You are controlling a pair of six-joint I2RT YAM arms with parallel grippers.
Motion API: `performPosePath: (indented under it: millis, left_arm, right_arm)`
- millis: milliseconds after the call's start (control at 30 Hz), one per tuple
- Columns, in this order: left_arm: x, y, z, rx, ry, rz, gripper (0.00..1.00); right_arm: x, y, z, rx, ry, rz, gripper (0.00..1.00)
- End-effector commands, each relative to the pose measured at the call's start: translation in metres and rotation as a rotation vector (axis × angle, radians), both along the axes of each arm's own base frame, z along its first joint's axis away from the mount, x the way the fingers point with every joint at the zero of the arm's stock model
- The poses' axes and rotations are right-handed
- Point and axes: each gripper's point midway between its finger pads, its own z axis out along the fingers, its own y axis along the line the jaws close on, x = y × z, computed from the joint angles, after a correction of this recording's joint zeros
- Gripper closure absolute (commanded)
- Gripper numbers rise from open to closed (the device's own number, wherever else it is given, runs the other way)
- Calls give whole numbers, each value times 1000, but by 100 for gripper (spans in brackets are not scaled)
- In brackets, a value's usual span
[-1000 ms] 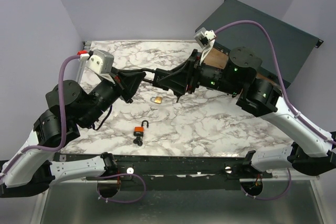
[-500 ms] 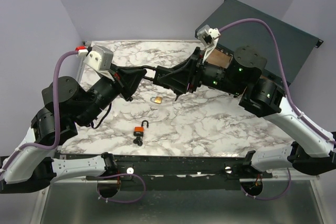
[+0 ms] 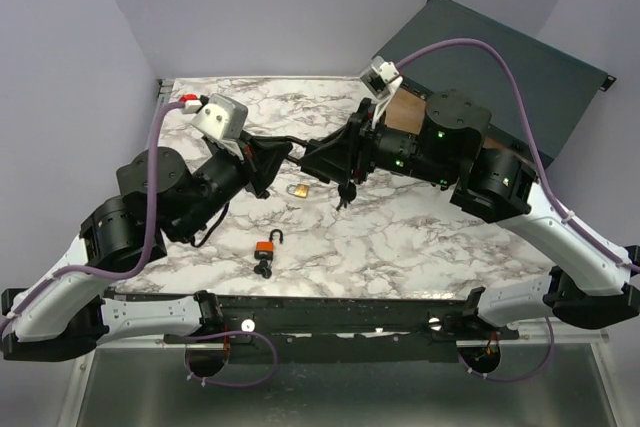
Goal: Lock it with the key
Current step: Lock the lock.
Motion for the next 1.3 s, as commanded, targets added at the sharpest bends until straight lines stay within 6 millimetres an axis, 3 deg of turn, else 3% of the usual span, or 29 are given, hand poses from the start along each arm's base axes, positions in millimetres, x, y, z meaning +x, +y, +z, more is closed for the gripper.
performPosePath:
  millis: [0,133,233,533,933,1267]
  left_arm:
    - [-88,-102,-91,149,298,-531,100]
    - [-80,-92,-73,74,278,-477,100]
    - [-93,-95,-60,31,273,-558,100]
    - [-126,-107,-50,28,245,-736,100]
    - [-154,-117,-33,-34,247,-878,100]
    - [-155,-118,-28,-115,299,-854,100]
  right_arm:
    - [41,52,1,92,-53,-104,99]
    - [39,50,0,106,-48,-103,99]
    - [38,49,4,114,-51,-95,99]
    - [49,53,3,96,-54,-139,99]
    - [58,65,-5,74,-49,-158,99]
    - [71,61,7,128,-62,-232,99]
